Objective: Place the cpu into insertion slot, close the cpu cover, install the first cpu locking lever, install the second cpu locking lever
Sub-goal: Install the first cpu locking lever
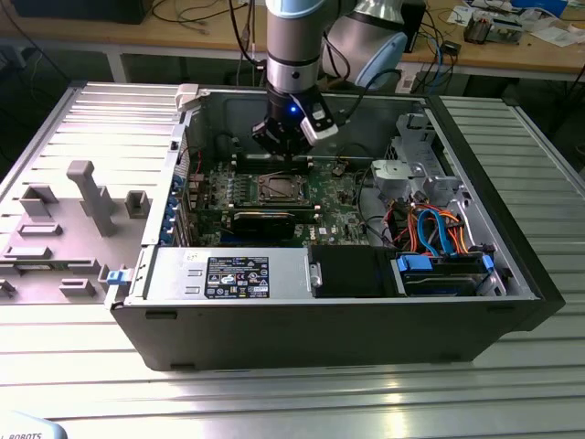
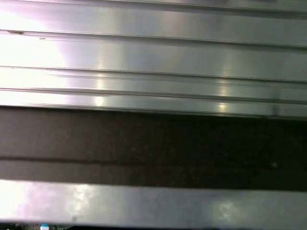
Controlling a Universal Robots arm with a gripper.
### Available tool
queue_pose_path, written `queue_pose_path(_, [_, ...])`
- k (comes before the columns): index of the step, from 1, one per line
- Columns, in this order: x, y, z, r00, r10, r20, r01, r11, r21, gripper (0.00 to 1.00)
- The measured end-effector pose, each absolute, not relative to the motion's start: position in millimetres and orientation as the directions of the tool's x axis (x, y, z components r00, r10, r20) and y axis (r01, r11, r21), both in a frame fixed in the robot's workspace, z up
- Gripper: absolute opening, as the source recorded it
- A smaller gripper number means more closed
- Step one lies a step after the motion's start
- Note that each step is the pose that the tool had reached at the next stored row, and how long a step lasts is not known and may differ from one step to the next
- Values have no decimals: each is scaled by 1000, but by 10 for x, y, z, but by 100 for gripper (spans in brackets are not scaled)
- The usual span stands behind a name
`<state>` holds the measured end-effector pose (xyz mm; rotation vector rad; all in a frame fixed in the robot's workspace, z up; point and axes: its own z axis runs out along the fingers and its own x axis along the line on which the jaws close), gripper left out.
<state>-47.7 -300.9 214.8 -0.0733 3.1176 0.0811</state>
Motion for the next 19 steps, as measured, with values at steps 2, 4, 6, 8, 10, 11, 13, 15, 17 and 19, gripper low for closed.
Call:
queue_pose_path(2, [-463, -3009, 2141, -999, -46, -23, -47, 998, 51, 11])
queue_pose_path(4, [-461, -3010, 2139, -999, -46, -23, -47, 998, 51, 11])
queue_pose_path(6, [-460, -3009, 2138, -999, -46, -23, -47, 998, 51, 11])
queue_pose_path(8, [-454, -3009, 2129, -999, -46, -23, -47, 998, 51, 11])
queue_pose_path(10, [-454, -3009, 2129, -999, -46, -23, -47, 998, 51, 11])
queue_pose_path(11, [-453, -3009, 2129, -999, -46, -23, -48, 998, 52, 11])
queue_pose_path(13, [-453, -3009, 2133, -999, -46, -23, -47, 998, 52, 11])
queue_pose_path(15, [-453, -3009, 2135, -999, -46, -23, -47, 998, 51, 11])
queue_pose_path(17, [-454, -3009, 2138, -999, -46, -23, -47, 998, 51, 11])
queue_pose_path(19, [-453, -3009, 2138, -999, -46, -23, -47, 998, 51, 11])
